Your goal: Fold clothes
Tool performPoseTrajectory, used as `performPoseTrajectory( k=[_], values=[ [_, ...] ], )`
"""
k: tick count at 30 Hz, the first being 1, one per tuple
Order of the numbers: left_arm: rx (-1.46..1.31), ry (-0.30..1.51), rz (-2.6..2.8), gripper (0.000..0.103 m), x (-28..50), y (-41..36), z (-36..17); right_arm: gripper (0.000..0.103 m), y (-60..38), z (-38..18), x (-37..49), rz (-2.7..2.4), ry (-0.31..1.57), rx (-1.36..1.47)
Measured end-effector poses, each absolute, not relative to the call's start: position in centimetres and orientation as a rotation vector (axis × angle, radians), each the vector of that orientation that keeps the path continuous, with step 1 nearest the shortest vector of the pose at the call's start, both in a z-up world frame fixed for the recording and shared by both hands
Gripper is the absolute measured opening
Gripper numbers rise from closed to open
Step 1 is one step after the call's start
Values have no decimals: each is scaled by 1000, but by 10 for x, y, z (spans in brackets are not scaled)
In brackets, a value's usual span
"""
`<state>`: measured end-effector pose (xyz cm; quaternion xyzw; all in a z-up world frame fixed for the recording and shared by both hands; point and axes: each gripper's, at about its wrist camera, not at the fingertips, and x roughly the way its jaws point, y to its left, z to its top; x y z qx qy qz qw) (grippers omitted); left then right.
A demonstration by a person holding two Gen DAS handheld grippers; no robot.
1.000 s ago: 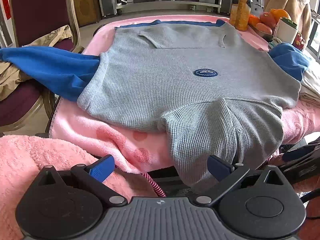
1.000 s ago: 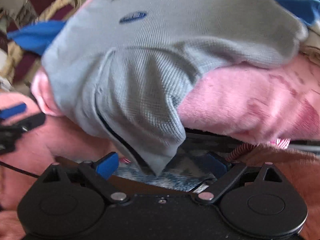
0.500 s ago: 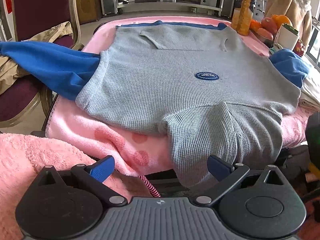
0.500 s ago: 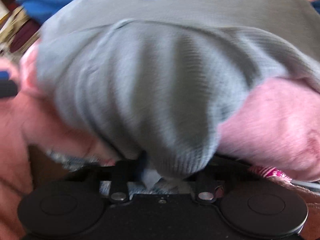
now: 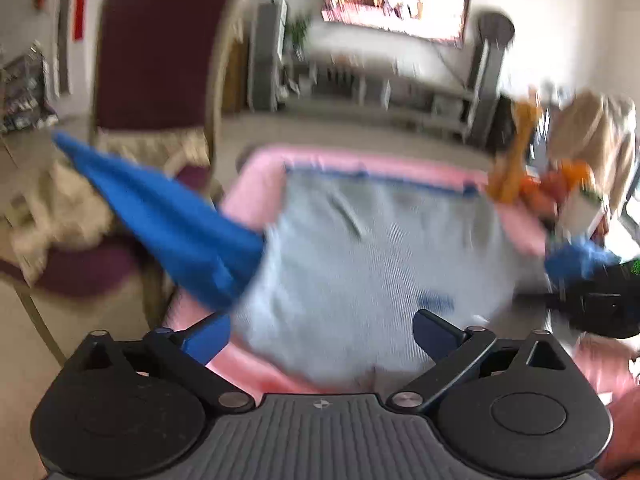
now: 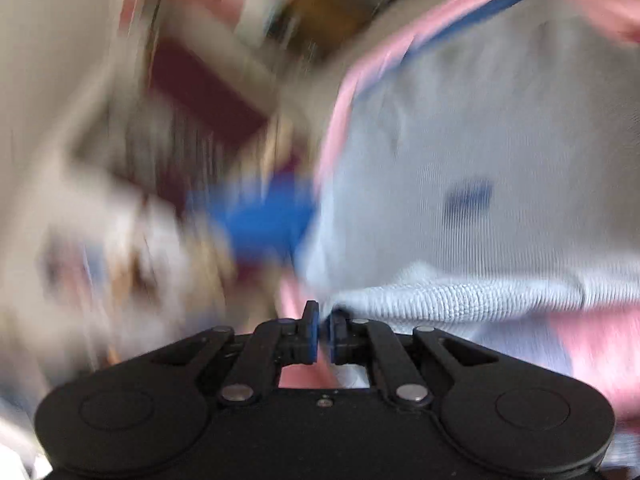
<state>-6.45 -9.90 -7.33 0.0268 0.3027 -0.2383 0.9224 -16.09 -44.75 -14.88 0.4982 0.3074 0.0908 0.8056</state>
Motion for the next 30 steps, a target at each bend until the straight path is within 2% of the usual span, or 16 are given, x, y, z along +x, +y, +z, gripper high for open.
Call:
performPoseTrajectory(
  k=[1, 2, 3, 4, 7, 13, 19, 23, 28, 30],
  values=[
    [50, 611, -482, 102, -62, -97, -68, 7, -466, -154, -159, 96, 566, 1187],
    [48, 610, -474, 102, -60, -97, -67, 19, -482, -161, -157, -10, 487, 1298],
    [48, 613, -464, 102, -58, -97, -66, 33, -492, -169, -156, -101, 467, 1365],
    [54, 623, -455, 102, -57, -98, -68, 62, -496, -173, -158, -139, 493, 1372],
    [80, 675, -453, 102, -54, -102, -85, 63, -507, -184, -163, -239, 575, 1373],
    [107, 771, -494, 101, -44, -124, -111, 64, -522, -148, -190, -215, 646, 1180],
    [139, 768, -559, 101, -35, -147, -113, 74, -525, -104, -174, -163, 637, 1006],
    [192, 715, -687, 98, -34, -178, -103, 75, -530, -94, -143, -111, 618, 969],
    [342, 576, -788, 98, -33, -224, -99, 75, -533, -79, -107, -16, 534, 890],
    [392, 566, -784, 99, -22, -240, -106, 74, -535, -82, -89, 0, 561, 832]
  ],
)
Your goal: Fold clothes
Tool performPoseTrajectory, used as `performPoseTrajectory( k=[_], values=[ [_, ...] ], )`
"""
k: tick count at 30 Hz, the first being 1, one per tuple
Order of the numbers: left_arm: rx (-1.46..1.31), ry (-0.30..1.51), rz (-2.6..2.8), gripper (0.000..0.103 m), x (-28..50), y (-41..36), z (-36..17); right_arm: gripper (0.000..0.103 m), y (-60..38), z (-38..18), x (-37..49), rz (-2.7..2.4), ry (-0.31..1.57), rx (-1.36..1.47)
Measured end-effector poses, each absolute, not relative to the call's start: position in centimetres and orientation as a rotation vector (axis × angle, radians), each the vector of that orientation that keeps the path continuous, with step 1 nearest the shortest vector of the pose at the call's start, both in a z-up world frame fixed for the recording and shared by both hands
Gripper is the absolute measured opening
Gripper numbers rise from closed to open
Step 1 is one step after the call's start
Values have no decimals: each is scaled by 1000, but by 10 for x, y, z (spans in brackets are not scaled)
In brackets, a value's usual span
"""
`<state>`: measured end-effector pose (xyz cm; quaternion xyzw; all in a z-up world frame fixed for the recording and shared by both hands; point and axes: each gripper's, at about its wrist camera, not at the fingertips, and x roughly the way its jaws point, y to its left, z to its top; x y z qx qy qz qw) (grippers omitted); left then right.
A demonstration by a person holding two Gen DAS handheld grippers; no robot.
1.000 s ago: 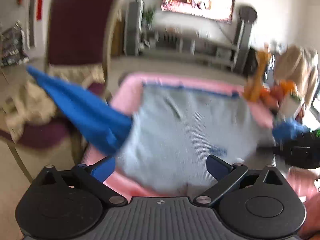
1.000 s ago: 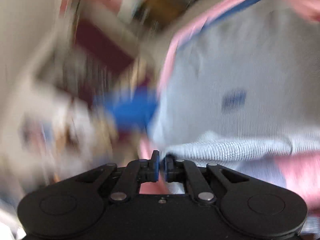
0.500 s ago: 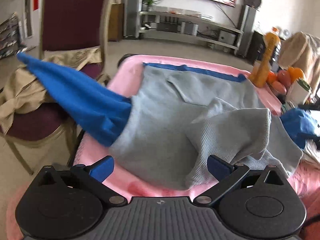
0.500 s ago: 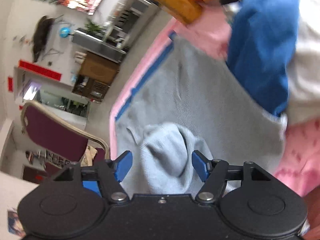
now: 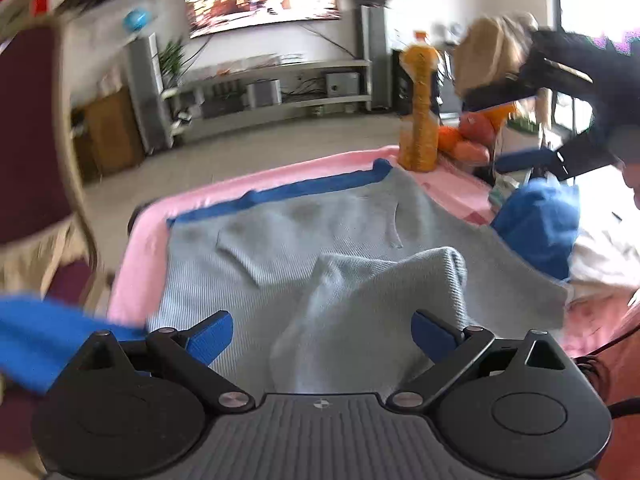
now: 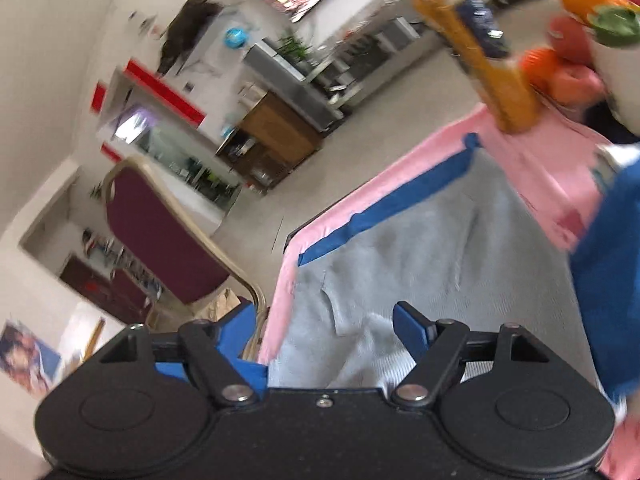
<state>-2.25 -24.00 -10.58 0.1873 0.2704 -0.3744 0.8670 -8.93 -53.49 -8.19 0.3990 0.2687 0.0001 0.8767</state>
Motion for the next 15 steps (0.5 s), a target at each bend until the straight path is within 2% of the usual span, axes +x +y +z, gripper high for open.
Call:
performPoseTrajectory(
  k=[5, 10, 11, 12, 13, 15],
  values=[
    [275, 660, -727, 99, 19, -237, -122, 71, -528, -121, -68, -48, 781, 779],
    [170, 710, -634, 99, 38, -221, -125, 71, -508, -136, -57, -30, 858, 765],
    [151, 708, -625, 99, 40, -217, -123, 57, -502, -136, -52, -59, 867, 734],
    [136, 703, -617, 99, 42, -214, -121, 37, -497, -137, -47, -115, 876, 686],
    [123, 697, -608, 99, 43, -210, -119, 11, -492, -136, -43, -160, 883, 649],
    [87, 688, -583, 99, 47, -201, -115, 10, -484, -126, -48, -180, 815, 646]
  ],
)
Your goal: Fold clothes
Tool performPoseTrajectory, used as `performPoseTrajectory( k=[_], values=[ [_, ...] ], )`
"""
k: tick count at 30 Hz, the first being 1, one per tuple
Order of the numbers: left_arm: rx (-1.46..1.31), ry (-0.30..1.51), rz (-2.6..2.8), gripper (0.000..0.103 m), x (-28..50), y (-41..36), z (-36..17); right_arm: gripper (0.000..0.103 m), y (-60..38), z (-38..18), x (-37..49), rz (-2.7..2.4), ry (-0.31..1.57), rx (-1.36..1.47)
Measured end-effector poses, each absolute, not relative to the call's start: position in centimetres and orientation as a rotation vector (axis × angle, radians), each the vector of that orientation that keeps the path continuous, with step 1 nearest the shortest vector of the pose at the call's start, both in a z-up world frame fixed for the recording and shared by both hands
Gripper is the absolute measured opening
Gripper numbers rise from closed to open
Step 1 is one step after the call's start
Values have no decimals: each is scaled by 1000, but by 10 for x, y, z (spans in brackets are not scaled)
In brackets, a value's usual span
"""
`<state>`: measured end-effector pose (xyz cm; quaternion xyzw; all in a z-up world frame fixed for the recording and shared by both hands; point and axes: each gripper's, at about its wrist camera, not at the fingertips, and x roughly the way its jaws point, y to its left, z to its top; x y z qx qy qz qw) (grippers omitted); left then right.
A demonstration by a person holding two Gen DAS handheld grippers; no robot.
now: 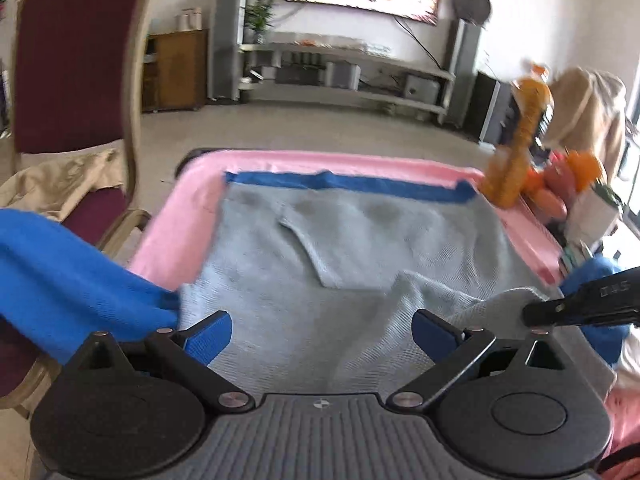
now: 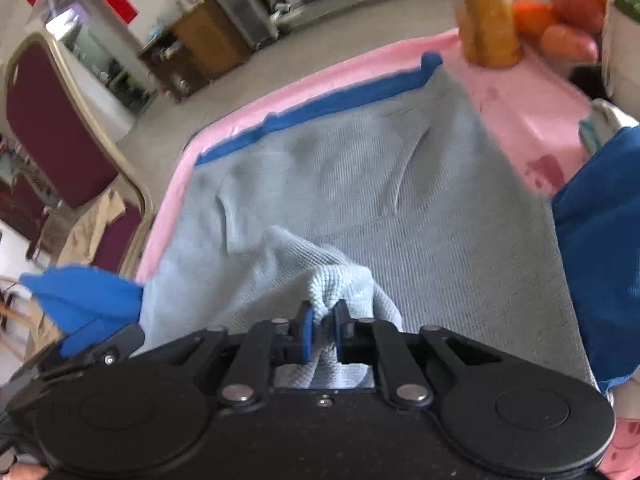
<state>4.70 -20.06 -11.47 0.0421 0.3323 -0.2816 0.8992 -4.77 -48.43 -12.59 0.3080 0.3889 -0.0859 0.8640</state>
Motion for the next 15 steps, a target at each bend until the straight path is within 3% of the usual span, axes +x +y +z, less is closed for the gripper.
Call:
performPoseTrajectory(
  k=[7, 11, 15],
  values=[
    [-117, 734, -555, 99, 66, -169, -109, 10, -417, -41, -121, -138, 358, 483],
    [-128, 754, -552, 99, 68, -164, -112, 10, -382, -35, -142, -157, 313, 381],
    [-104, 755, -547, 100, 67, -164, -115, 10, -385, -42, -106, -183, 404, 374]
  ],
)
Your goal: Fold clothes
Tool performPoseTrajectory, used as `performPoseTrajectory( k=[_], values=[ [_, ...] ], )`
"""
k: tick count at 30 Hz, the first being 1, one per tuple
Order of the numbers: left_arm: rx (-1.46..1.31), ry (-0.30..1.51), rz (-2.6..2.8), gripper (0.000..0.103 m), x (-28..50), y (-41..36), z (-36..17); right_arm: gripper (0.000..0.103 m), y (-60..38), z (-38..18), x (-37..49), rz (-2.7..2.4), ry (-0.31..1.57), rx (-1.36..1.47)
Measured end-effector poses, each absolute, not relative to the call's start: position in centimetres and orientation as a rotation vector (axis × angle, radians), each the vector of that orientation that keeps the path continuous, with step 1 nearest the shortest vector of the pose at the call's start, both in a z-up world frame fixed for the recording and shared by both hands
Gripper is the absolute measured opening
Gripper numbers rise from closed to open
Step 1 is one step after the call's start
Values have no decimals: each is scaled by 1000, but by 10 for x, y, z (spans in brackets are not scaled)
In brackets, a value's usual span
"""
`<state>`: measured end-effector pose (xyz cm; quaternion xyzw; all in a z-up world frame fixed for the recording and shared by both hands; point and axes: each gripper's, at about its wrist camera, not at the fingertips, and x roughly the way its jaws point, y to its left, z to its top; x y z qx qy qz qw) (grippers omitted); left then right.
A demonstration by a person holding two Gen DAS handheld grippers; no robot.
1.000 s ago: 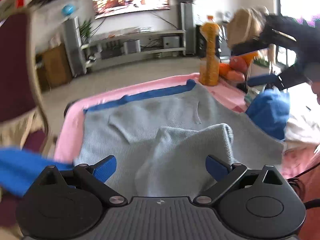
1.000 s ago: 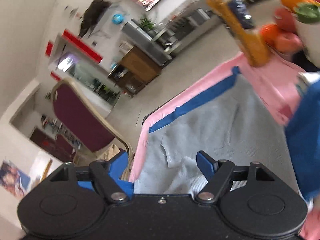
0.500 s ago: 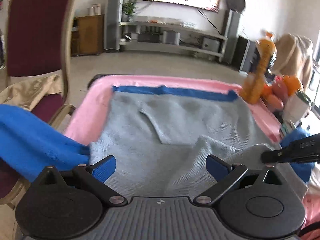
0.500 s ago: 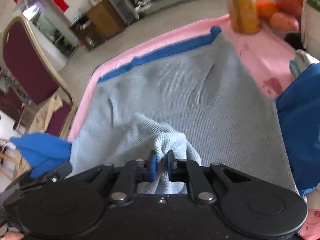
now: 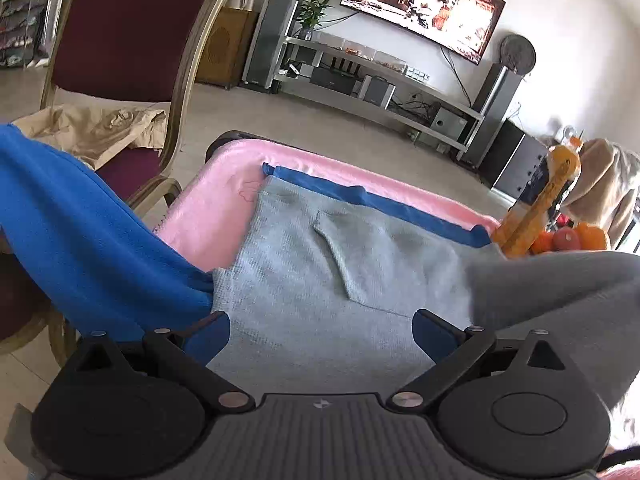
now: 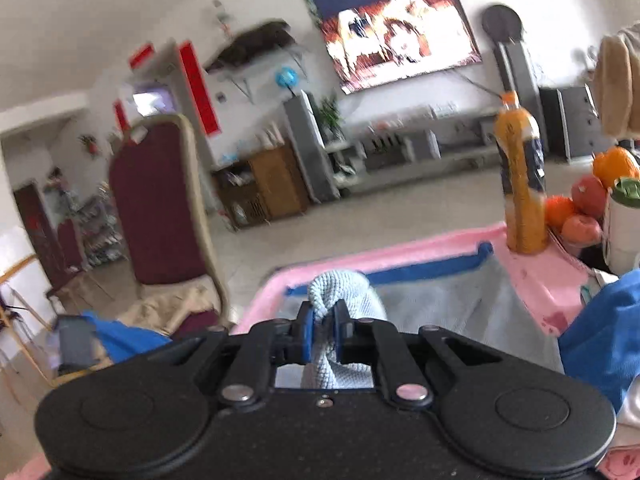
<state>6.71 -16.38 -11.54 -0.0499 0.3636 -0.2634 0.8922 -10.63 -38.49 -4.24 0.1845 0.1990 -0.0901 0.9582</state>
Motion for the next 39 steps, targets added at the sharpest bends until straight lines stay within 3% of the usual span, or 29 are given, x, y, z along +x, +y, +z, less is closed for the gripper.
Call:
performPoseTrajectory(
  k=[3, 5, 6, 9, 10, 11, 13, 15, 17, 19, 21, 23, 24, 31, 34, 35, 36, 39],
  values=[
    [-109, 778, -543, 100, 71, -163, -121, 18, -399, -54, -50, -203, 516, 362],
    [-106, 806, -532, 100, 74, -162, -126, 30, -409, -62, -12, -221, 602, 351],
    [-102, 817, -529, 100, 75, -161, -127, 42, -414, -66, 5, -239, 675, 343],
    [-87, 844, -526, 100, 75, -159, -133, 52, -427, -63, 14, -245, 748, 390],
    [-82, 850, -525, 100, 75, -159, -134, 66, -431, -58, 5, -241, 739, 390],
    [-78, 859, -524, 100, 75, -159, -136, 74, -434, -54, -6, -240, 733, 378],
    [-76, 887, -544, 96, 73, -160, -139, 74, -441, -45, -30, -238, 722, 356],
    [-75, 919, -572, 79, 69, -160, -143, 74, -452, -42, -55, -229, 734, 372],
    [-76, 953, -610, 70, 61, -159, -147, 74, -467, -46, -75, -208, 756, 433],
    [-71, 986, -632, 69, 53, -158, -152, 74, -482, -58, -91, -184, 781, 518],
    [-67, 1013, -636, 70, 46, -158, -157, 71, -493, -80, -106, -156, 805, 619],
    [-47, 1039, -630, 70, 43, -162, -164, 48, -499, -111, -116, -157, 848, 694],
    [-28, 1049, -632, 70, 43, -166, -166, 44, -502, -127, -118, -160, 864, 735],
    [70, 1094, -688, 67, 42, -192, -184, 42, -503, -195, -120, -222, 955, 854],
    [148, 1050, -685, 45, 35, -203, -188, 43, -493, -195, -112, -217, 962, 776],
    [178, 1028, -680, 23, 32, -207, -188, 42, -491, -197, -110, -226, 968, 756],
    [202, 1013, -678, 9, 29, -209, -188, 42, -488, -199, -109, -232, 964, 738],
    [201, 992, -675, 7, 20, -200, -182, 5, -481, -194, -109, -246, 941, 672]
  ],
)
